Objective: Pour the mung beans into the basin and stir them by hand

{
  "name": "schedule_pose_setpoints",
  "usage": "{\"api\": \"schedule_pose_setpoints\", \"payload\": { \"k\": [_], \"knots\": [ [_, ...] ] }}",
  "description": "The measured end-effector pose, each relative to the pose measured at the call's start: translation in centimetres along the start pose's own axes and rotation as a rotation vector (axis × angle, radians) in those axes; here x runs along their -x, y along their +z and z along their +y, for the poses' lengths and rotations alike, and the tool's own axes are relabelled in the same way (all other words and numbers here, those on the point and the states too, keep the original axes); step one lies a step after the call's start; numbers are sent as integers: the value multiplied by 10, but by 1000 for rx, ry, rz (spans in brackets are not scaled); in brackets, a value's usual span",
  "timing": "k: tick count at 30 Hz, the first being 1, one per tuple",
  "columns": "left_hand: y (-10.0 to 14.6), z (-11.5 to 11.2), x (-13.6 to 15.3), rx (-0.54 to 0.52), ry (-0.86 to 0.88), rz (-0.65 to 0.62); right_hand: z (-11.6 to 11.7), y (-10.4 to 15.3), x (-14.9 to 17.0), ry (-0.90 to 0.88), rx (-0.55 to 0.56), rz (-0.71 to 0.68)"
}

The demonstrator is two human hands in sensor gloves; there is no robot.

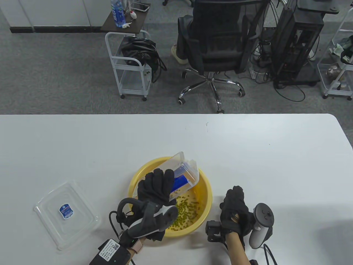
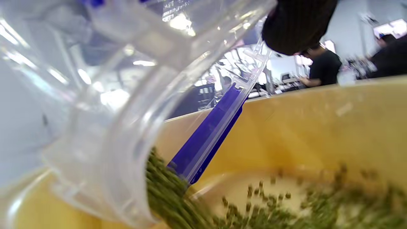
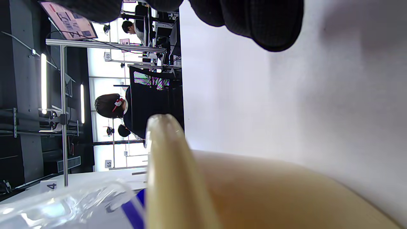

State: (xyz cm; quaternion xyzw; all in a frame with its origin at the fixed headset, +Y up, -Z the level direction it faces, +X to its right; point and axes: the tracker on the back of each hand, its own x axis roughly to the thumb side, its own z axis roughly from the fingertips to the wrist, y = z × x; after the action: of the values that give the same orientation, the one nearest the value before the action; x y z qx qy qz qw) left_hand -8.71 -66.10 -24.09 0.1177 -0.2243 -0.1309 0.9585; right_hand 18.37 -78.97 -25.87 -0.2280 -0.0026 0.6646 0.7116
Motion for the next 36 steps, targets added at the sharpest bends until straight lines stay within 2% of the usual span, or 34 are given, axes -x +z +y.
{"api": "schedule_pose_setpoints", "payload": {
  "k": [3, 5, 8, 11, 13, 16, 17, 19, 20, 22, 24, 27, 33, 36],
  "knots": [
    [3, 0, -5, -2, -62, -31, 0, 0, 0, -3, -4, -1],
    [3, 7, 6, -15, 26, -1, 0, 0, 0, -8, -7, -1],
    [-2, 21, 47, -53, 338, 151, 1, 1, 1, -39, -35, 17],
    [-7, 20, 118, -61, 806, 442, 2, 1, 3, -63, -55, 23],
    [-5, 1, 164, -65, 1139, 616, 3, 1, 3, -59, -61, 23],
    [3, -54, 216, -61, 1704, 835, 3, 1, 3, -49, -72, 24],
    [7, -78, 228, -43, 1889, 868, 4, 2, 4, -54, -74, 26],
    [10, -118, 240, -18, 2044, 840, 6, 3, 3, -61, -88, 35],
    [11, -135, 243, -7, 2065, 844, 7, 3, 3, -60, -95, 31],
    [12, -166, 245, 4, 2073, 957, 8, 3, 2, -55, -102, 27],
    [12, -185, 244, 30, 2007, 1054, 9, 3, 1, -55, -106, 25],
    [8, -200, 245, 127, 1877, 1131, 10, 2, 1, -79, -115, 27],
    [4, -196, 251, 163, 1697, 1184, 12, 3, 1, -86, -125, 28],
    [8, -186, 252, 176, 1506, 1207, 14, 3, 2, -85, -139, 35]
  ]
}}
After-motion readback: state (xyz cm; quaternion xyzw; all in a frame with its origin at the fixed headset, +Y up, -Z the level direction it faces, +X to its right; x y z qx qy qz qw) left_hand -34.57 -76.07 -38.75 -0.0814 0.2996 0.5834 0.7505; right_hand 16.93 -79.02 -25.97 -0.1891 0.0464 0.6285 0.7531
